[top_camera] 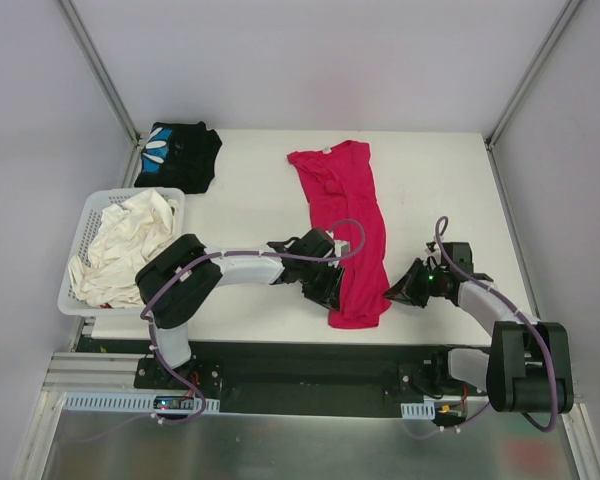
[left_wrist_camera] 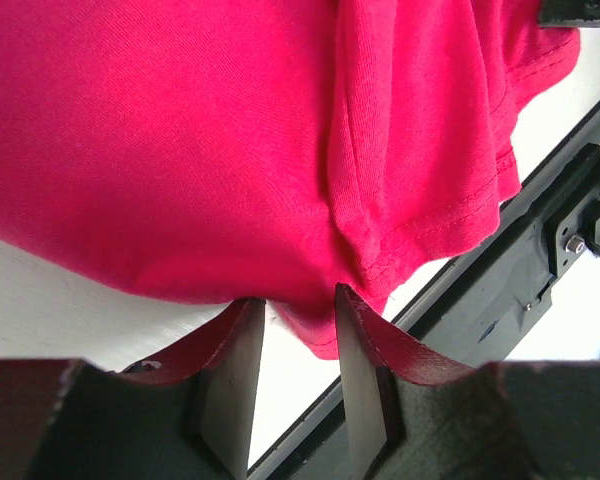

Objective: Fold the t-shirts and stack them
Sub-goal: Grab the bottom of the folded rectangular tshirt with both arms

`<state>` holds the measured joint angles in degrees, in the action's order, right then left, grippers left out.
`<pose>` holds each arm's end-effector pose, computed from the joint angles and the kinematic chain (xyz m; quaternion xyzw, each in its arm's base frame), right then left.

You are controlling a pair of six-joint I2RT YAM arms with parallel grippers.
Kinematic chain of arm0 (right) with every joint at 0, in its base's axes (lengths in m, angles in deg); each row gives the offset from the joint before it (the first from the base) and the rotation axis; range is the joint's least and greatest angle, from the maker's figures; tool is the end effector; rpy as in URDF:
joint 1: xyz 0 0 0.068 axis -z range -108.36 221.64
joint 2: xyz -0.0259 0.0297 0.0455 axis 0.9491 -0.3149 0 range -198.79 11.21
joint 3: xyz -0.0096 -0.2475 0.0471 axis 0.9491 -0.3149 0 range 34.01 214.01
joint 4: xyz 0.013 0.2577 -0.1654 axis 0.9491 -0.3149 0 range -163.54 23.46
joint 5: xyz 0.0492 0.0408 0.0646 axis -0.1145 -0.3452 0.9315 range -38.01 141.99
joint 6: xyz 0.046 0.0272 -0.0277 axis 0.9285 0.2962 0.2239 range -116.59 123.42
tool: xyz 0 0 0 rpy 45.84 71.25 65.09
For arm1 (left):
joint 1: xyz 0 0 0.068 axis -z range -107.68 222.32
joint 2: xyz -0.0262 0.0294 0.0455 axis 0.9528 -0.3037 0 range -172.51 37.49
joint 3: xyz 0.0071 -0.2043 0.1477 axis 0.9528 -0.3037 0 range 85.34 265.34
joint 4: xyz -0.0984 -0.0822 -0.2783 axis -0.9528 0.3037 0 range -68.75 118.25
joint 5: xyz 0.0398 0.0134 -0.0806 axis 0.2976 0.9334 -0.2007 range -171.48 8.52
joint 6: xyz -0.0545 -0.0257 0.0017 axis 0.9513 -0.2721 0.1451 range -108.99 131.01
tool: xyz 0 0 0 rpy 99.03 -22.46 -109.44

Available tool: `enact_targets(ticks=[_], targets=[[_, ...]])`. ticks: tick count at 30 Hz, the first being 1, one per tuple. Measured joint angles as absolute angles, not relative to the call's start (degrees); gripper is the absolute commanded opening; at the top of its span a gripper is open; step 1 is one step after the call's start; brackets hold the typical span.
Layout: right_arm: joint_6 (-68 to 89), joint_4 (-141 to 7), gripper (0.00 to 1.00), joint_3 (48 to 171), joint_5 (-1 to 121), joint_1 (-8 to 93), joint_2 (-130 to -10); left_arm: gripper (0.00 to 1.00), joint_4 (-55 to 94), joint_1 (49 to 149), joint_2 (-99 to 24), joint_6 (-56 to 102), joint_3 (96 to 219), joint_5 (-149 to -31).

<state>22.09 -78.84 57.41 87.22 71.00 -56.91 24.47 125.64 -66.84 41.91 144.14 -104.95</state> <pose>0.2395 0.0285 0.0827 0.0584 0.9161 0.3314 0.2181 0.2269 -0.3342 0.0954 0.2484 0.8849 -0.3724 0.1283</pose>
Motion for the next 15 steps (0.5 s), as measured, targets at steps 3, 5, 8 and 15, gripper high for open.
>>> enact_targets(ticks=[3,5,8,15], targets=[[22.09,-78.88,0.01,58.19,87.22,71.00,-56.56,0.34,24.50,125.64,-66.84,41.75,144.34,-104.14],[22.11,-78.88,0.01,58.52,87.20,70.96,-56.52,0.34,24.50,125.64,-66.76,41.67,144.40,-103.55],[22.11,-79.01,0.01,59.00,87.20,70.93,-56.52,0.34,24.52,125.64,-66.52,41.47,144.45,-102.81],[22.14,-79.03,0.01,59.53,87.17,70.65,-56.52,0.34,24.52,125.64,-66.03,41.36,144.45,-101.47]])
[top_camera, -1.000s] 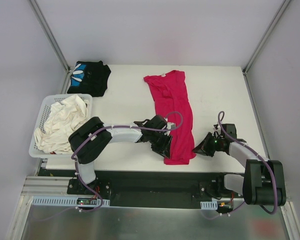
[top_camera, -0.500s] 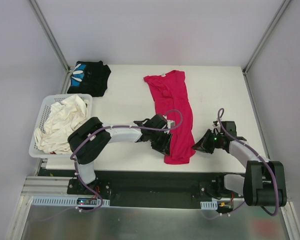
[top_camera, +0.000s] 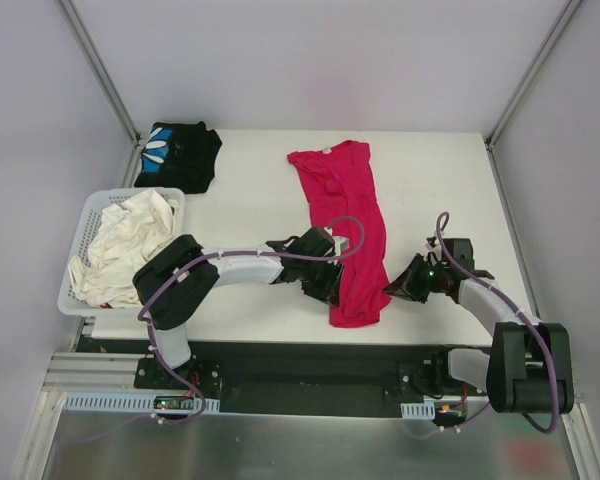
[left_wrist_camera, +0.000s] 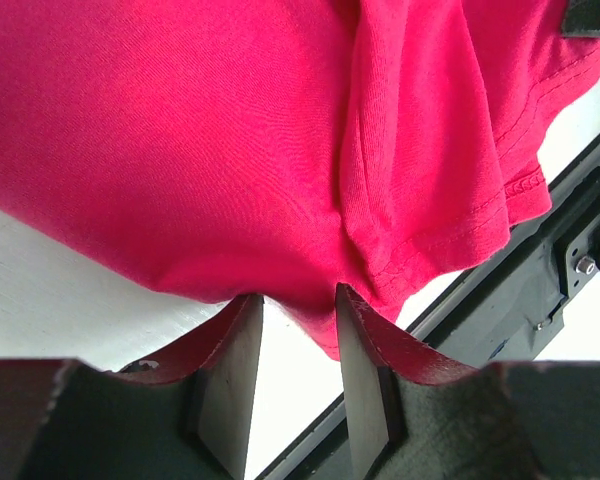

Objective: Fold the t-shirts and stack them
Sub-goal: Grab the bottom of the folded rectangular tshirt with both arms

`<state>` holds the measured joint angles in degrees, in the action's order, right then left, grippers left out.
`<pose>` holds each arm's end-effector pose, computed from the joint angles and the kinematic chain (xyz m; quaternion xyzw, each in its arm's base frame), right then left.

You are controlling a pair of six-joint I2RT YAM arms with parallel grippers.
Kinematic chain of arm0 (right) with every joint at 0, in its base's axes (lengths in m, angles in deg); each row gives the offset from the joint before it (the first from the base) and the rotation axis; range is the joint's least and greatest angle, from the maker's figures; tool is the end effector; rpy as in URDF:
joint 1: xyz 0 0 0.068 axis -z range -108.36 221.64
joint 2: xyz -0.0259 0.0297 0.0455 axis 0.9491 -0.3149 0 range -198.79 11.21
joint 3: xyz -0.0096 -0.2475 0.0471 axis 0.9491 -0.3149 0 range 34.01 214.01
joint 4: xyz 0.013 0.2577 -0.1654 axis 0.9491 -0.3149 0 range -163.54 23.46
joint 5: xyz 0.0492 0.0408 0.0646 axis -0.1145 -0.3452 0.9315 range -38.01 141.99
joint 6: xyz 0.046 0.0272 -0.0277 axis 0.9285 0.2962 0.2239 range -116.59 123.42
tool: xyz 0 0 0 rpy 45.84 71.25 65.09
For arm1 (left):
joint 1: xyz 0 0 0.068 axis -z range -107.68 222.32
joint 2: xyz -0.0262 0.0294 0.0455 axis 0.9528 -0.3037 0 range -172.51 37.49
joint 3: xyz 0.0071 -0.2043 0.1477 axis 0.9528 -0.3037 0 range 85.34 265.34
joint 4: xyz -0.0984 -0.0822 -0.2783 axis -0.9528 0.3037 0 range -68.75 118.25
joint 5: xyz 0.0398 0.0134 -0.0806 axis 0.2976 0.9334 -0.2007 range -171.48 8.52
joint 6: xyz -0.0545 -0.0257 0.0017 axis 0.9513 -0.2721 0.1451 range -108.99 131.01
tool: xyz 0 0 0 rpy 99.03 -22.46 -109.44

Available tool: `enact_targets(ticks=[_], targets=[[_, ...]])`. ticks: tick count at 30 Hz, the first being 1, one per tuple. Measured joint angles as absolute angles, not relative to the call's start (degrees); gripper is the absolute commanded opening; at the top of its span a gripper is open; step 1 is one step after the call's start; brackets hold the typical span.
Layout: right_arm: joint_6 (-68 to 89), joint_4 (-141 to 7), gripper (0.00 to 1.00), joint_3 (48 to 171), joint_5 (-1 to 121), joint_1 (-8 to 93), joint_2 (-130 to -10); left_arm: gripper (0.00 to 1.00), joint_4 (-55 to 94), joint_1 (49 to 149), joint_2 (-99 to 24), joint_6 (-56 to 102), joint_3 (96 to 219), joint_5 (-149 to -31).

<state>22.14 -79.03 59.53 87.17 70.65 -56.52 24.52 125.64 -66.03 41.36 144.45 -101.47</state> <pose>0.2484 0.0301 0.0957 0.0495 0.9116 0.3331 0.2355 0.2302 -0.3345 0.1018 0.2443 0.8876 -0.3577 0.1570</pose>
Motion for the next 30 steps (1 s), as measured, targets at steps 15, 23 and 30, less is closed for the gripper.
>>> enact_targets(ticks=[15,23,30], targets=[[22.09,-79.34,0.01,59.50,87.15,70.58,-56.06,0.03,24.50,125.64,-65.73,41.51,144.23,-102.39],[22.22,-79.32,0.01,59.50,87.15,70.50,-55.80,0.01,24.52,125.64,-65.23,41.73,142.68,-102.57],[22.24,-79.38,0.01,59.50,87.00,70.37,-55.10,0.00,24.52,125.64,-65.23,41.73,142.52,-102.54]])
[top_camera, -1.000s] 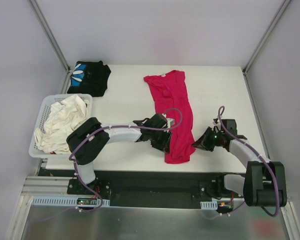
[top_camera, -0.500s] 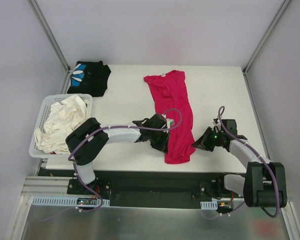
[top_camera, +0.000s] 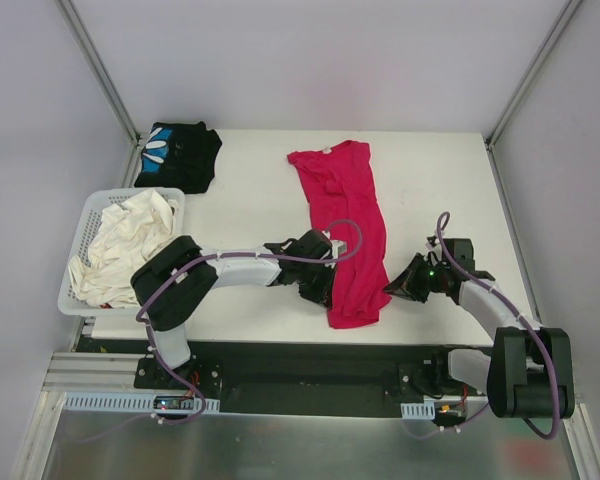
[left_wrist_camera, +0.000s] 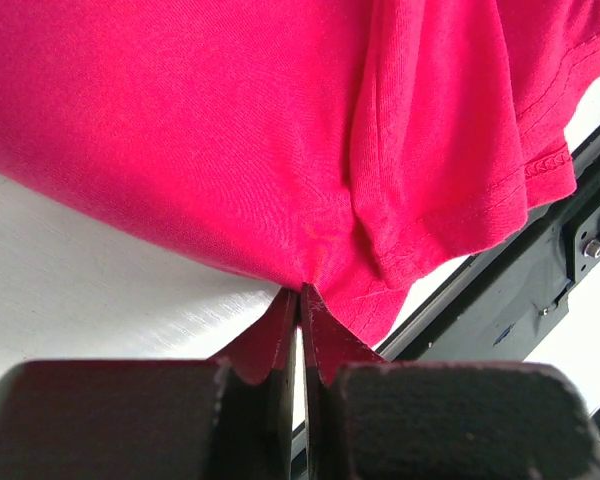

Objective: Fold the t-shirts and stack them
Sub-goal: Grab the bottom of the folded rectangular tshirt with both arms

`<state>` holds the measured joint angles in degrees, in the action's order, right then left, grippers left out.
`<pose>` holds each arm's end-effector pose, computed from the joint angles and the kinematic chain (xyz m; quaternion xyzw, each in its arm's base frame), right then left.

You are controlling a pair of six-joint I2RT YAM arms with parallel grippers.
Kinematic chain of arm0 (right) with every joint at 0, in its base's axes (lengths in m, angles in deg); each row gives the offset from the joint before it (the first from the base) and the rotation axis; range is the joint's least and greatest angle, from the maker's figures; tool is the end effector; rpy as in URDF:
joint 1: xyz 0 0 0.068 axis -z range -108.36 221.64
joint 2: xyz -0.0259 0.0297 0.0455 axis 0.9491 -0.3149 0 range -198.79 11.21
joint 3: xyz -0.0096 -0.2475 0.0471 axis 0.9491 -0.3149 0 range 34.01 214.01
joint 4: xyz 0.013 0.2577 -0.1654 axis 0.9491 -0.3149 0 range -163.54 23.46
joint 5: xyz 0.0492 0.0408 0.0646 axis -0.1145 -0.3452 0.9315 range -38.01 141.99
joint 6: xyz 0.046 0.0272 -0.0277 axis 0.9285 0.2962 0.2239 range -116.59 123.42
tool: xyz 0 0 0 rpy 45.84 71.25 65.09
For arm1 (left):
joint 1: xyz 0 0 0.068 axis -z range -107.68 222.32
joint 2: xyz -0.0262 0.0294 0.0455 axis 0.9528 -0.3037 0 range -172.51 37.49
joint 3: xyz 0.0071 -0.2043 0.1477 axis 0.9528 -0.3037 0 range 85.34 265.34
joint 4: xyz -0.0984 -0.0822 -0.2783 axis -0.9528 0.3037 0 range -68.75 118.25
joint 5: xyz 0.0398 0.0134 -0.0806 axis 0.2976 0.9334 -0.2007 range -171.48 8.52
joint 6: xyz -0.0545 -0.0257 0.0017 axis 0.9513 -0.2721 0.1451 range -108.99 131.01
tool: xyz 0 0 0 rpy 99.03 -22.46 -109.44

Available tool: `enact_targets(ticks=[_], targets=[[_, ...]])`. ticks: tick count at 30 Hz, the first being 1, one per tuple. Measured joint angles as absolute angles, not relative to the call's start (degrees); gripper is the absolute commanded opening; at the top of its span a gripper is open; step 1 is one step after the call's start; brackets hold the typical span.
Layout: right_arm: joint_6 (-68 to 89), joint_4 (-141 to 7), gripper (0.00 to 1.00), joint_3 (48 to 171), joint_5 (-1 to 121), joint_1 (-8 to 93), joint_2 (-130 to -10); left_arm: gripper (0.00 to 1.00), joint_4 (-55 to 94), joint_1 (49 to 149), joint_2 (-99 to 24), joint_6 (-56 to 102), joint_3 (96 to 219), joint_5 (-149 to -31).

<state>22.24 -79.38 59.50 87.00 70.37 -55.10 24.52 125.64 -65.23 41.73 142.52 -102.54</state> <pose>0.2480 0.0312 0.1008 0.0456 0.9098 0.3332 0.2431 0.2245 -0.3282 0.0964 0.2434 0.8899 -0.3585 0.1425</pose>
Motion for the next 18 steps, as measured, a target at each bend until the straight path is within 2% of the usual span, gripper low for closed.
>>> enact_targets(ticks=[18], targets=[[22.22,-79.06,0.01,61.91,86.71,69.69,-58.44,0.00,26.55,125.49,-62.60,40.46,144.47,-98.65]])
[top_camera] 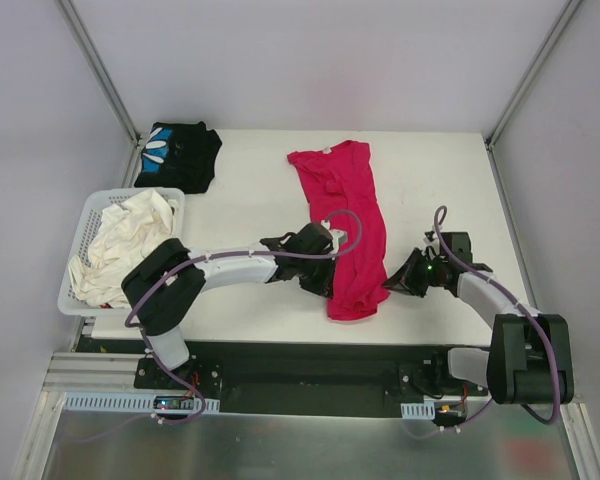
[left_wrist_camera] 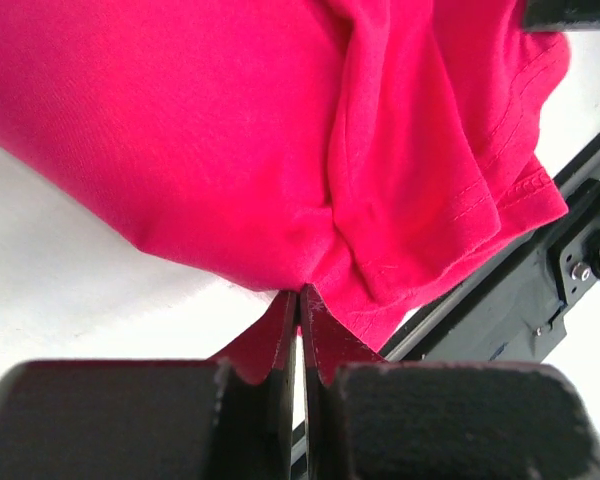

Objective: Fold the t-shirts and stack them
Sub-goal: Grab the bottom of the folded rectangular tshirt with both arms, then fold the folded rectangular tshirt in 1/3 of the way

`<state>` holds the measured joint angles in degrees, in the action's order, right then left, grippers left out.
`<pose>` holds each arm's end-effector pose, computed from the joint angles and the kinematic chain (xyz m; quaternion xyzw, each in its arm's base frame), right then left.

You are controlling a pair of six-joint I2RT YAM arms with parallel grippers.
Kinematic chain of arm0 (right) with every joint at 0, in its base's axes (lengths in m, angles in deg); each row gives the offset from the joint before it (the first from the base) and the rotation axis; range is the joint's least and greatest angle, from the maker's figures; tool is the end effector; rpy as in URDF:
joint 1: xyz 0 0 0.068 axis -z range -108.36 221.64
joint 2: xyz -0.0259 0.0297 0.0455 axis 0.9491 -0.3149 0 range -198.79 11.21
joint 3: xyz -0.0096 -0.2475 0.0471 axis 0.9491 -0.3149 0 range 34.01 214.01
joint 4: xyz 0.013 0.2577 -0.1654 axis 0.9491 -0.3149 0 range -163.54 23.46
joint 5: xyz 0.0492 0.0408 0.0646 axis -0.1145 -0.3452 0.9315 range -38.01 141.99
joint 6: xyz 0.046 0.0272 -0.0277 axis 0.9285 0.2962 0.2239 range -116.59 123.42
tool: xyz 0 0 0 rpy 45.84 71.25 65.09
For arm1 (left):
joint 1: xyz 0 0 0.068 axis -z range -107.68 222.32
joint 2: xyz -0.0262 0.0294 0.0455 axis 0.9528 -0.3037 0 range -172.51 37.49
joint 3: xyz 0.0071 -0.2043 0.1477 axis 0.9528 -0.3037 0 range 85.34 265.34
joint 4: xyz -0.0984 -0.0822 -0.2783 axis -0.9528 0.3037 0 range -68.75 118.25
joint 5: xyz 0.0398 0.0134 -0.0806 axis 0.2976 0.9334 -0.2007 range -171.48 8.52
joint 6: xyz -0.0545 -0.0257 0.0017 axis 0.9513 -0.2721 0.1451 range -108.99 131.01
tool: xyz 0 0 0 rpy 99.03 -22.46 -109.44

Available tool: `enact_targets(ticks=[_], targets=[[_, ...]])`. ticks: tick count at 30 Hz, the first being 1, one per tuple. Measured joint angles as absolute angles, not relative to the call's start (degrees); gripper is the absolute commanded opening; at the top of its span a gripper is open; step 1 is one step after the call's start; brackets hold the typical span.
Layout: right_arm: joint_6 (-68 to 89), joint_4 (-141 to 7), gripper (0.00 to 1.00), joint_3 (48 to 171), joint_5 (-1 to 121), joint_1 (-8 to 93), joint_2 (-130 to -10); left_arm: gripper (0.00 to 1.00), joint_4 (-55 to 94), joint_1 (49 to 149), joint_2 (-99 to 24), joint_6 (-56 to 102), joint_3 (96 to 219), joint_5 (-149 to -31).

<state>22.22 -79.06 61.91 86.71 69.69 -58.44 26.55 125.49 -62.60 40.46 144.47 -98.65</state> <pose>0.2575 0.0343 0.1011 0.0426 0.9120 0.3320 0.2369 0.2313 -0.3307 0.1216 0.2430 0.8866 -0.3472 0.1853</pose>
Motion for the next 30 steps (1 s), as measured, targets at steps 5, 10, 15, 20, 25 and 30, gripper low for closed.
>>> enact_targets(ticks=[5,10,15,20,25,30], targets=[[22.40,-78.27,0.01,63.94,86.54,69.54,-60.47,0.00,27.21,124.70,-61.27,39.31,146.17,-96.51],[23.38,-77.24,0.01,66.72,85.51,69.34,-61.04,0.00,27.38,123.23,-61.14,37.99,147.20,-94.81],[24.76,-75.80,0.01,71.02,84.90,69.23,-63.01,0.00,27.97,121.73,-61.14,37.21,147.49,-94.02],[26.31,-74.20,0.01,74.28,83.96,69.12,-65.33,0.00,27.93,120.06,-61.14,36.68,148.62,-93.15],[27.71,-72.52,0.01,76.49,83.68,68.79,-68.65,0.00,27.93,117.38,-61.16,35.81,149.32,-92.93],[28.93,-71.34,0.01,78.41,83.37,68.22,-71.80,0.00,27.95,115.69,-61.16,34.91,150.61,-92.75]])
